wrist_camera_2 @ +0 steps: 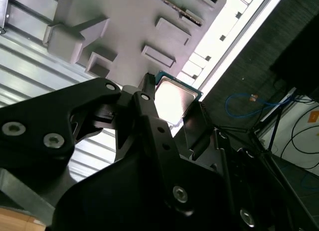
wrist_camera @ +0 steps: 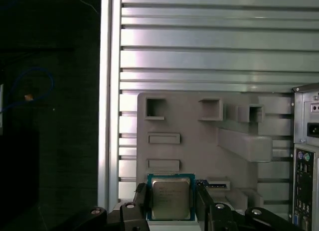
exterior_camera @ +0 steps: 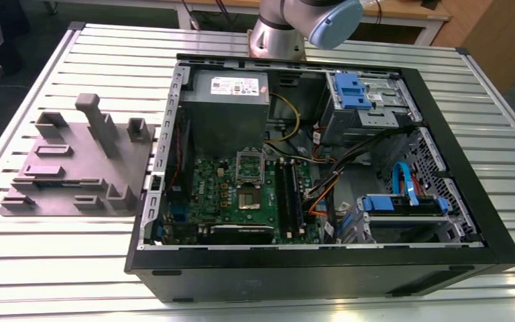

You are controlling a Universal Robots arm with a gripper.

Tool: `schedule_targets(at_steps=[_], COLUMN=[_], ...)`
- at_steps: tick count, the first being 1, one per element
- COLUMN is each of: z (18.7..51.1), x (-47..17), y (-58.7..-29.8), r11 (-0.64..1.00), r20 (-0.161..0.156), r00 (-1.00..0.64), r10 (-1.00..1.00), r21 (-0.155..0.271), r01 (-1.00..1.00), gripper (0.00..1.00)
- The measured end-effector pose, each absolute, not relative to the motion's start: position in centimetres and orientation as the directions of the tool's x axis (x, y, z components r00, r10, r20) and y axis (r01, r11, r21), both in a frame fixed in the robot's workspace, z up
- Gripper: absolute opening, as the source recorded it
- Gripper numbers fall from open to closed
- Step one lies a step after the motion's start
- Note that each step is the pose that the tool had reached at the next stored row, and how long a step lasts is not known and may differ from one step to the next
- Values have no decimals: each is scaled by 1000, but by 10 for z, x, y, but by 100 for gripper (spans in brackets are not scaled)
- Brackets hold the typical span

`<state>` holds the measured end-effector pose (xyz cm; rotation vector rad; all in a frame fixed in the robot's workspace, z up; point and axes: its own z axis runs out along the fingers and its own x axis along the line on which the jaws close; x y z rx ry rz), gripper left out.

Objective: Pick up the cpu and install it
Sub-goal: 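Pick up the cpu and move it towards the insertion slot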

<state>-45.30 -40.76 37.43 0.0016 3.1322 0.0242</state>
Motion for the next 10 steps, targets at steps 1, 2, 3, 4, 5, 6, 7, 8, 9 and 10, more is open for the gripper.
schedule_targets(at_steps=[1, 2, 3, 4, 5, 6, 7, 8, 9, 10], z=[377, 379, 382, 384, 386, 387, 386, 386, 387, 387], x=[-453, -453, -453, -453, -453, -453, -453, -453, -453, -453], y=[-408, -408, -408, -408, -408, -408, -408, -408, -408, -408], r11=[1000, 1000, 1000, 1000, 1000, 1000, 1000, 1000, 1000, 1000], r20=[-9, -9, -9, -9, -9, -9, -9, -9, -9, -9], r00=[-1000, -1000, -1000, -1000, -1000, -1000, -1000, -1000, -1000, -1000], r10=[1, 1, 1, 1, 1, 1, 2, 2, 3, 3], r21=[15, 15, 15, 15, 15, 14, 14, 14, 13, 13], r01=[1, 1, 1, 1, 1, 1, 1, 2, 3, 3], gripper=[47, 47, 47, 47, 47, 47, 47, 47, 47, 47])
